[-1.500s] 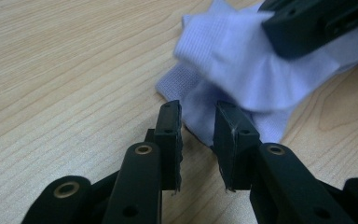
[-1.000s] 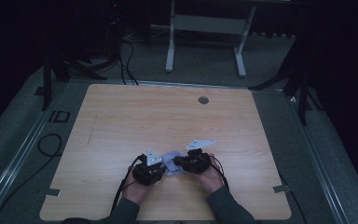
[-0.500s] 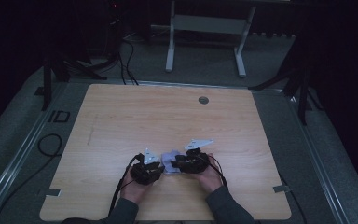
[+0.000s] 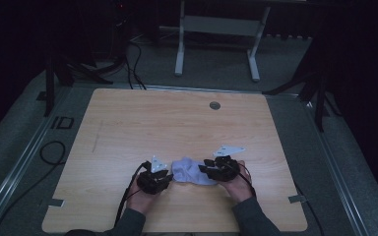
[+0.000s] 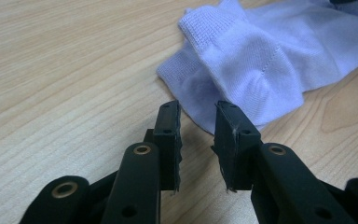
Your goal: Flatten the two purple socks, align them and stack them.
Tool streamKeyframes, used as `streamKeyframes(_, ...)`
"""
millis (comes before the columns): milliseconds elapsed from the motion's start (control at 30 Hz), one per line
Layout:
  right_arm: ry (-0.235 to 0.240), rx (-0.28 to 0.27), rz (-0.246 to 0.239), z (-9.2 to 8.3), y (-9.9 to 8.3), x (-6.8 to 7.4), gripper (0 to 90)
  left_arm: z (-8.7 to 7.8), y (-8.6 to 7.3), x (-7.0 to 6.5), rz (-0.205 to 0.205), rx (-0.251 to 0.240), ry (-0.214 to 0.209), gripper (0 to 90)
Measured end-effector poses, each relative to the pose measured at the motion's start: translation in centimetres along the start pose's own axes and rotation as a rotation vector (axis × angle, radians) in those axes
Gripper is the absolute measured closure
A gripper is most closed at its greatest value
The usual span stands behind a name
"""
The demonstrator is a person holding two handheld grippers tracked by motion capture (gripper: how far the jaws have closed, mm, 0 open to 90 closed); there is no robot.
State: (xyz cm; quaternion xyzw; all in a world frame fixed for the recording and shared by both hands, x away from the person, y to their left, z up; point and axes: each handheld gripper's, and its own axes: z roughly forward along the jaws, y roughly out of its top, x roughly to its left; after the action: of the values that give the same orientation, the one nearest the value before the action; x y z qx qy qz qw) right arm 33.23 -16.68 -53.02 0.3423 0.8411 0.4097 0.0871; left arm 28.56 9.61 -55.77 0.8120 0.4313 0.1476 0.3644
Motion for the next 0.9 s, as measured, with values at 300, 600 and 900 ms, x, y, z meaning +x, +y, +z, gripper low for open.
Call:
streamKeyframes(300, -0.073, 0.113, -0.015, 1.1, -2.0, -0.9, 72.2, -0.6, 0.4, 0.5, -0.022, -0.026, -0.010, 70.6)
streamKeyframes(600, -0.089, 0.113, -0.027, 1.2, -2.1, -0.8, 78.8, -1.4, 2.5, 0.4, -0.018, -0.087, -0.030, 70.8)
streamKeyframes(900, -0.081, 0.102, -0.014, 1.2, -2.2, -0.9, 79.4, 2.1, 6.0, -0.1, 0.040, -0.036, -0.110, 69.4)
